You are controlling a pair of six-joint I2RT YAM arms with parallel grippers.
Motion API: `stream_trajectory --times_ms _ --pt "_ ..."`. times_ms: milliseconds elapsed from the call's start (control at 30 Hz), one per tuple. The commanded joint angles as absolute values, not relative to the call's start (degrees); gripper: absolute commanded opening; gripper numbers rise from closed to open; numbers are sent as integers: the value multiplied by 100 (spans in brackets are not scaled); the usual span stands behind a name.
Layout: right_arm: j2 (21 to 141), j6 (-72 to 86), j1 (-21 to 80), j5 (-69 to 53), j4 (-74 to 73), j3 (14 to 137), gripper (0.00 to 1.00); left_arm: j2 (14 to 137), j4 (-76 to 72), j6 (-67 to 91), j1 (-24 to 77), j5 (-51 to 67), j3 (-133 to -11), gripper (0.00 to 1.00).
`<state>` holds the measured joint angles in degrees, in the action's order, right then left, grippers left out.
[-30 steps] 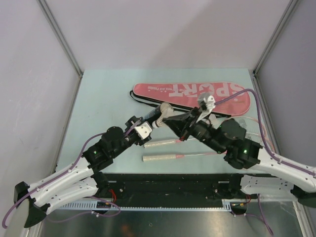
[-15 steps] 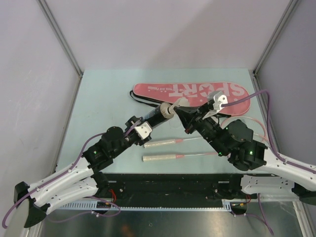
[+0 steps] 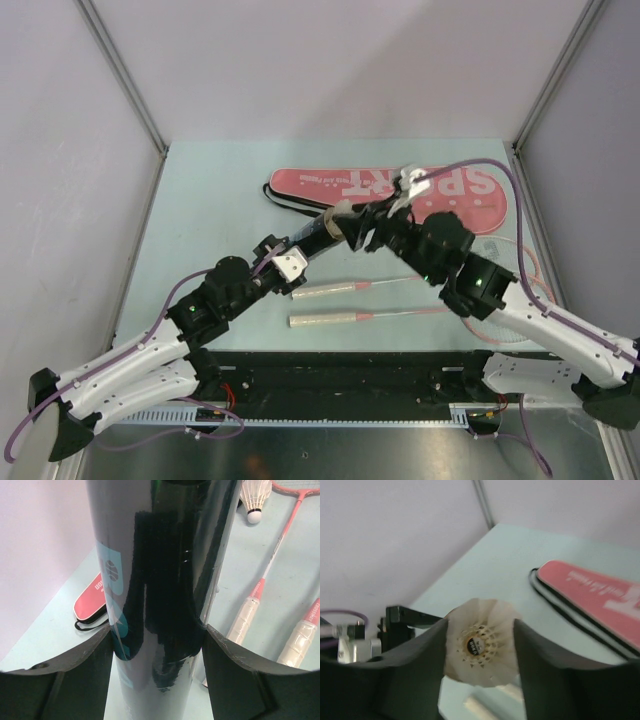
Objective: Pack up the badminton gear
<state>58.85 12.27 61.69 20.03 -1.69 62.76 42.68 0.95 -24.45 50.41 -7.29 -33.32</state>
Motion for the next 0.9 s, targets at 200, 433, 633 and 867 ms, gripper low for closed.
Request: stream_trajectory --times_ms 200,433,633,867 --pt "5967 3209 4280 -2487 -421 6661 78 4157 -369 -2408 5071 -650 -3595 16" --pt "6187 2857 4622 -2075 -896 6986 76 4157 -369 -2408 5080 -668 -3586 16" --pt "6179 2558 4860 -1056 -1450 7207 77 4157 -369 -2408 5080 -659 -3586 16" --pt "5783 2391 4588 -738 -1775 7277 89 4148 -369 -2408 5080 -650 -3595 16"
